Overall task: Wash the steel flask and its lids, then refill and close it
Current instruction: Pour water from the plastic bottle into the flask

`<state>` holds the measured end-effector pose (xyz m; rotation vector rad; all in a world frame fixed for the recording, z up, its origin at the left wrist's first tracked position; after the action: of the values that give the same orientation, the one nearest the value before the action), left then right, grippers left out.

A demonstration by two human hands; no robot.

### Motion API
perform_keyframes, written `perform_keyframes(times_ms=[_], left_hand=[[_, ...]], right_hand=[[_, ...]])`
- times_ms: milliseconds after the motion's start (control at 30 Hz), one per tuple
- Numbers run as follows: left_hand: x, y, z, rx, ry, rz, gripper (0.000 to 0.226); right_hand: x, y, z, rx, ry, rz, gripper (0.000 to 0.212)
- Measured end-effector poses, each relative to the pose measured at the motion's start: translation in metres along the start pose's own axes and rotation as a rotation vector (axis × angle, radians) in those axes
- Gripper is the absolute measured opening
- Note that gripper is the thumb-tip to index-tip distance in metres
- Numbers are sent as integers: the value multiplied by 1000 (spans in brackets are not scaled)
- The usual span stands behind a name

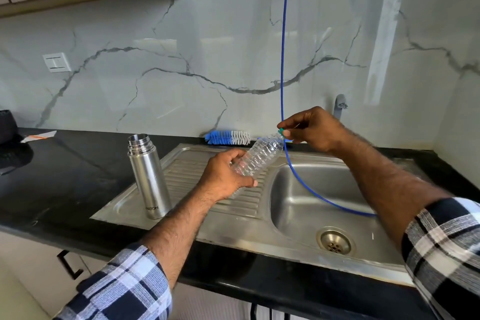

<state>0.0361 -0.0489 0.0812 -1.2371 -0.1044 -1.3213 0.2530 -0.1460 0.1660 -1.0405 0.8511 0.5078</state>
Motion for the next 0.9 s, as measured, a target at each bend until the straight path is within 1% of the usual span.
perform_keyframes(times_ms=[33, 67, 133, 167, 200, 233, 367, 500, 533, 567, 633, 667, 733, 833, 900], left_hand=[[2, 0, 0, 5, 4, 2, 79], [4, -1, -1, 9, 9, 8, 79], [8, -1, -2, 20, 20, 20, 79], [9, -1, -3, 24, 26, 26, 79], [10, -1, -4, 29, 31, 31, 79], [10, -1, -5, 36, 34, 36, 78], [14, -2, -13, 74, 65, 82, 74], [22, -7, -21, 123, 138, 160, 70], [22, -7, -22, 124, 148, 173, 69], [20, -7, -22, 122, 141, 170, 69], [12, -9, -21, 129, 85, 122, 71], [8, -12, -19, 147, 53, 95, 72], [3, -15, -16, 174, 15, 46, 72], [4, -17, -10, 180, 11, 38, 75], [-1, -21, -5, 200, 1, 36, 80]], right_hand=[[2, 0, -1, 10, 15, -2, 2], [4, -2, -1, 41, 22, -36, 13], [9, -4, -1, 91, 60, -146, 46], [10, -5, -3, 117, 86, -204, 60], [11, -5, -5, 136, 109, -257, 68], [10, -5, -6, 156, 125, -306, 72], [7, 4, -11, 194, 147, -431, 68], [14, 11, -10, 195, 284, -396, 53], [17, 13, -9, 202, 302, -369, 53], [18, 14, -8, 215, 308, -323, 58], [19, 17, -7, 229, 281, -123, 74], [17, 22, -6, 201, 260, -2, 77], [7, 35, -2, 105, 225, 138, 69], [-7, 44, 7, 60, 199, 149, 50], [-14, 47, 17, 50, 196, 158, 47]])
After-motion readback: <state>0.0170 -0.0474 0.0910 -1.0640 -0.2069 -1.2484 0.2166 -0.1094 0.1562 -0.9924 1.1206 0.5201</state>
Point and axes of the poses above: each hand's wrist, its own z-axis towards the middle knuckle, its own y-axis out of the palm, x = y × z, the point moved 10 cm from there along z, towards the middle knuckle, and after that the axes turned 7 degrees about y, right-handed, at the moved point
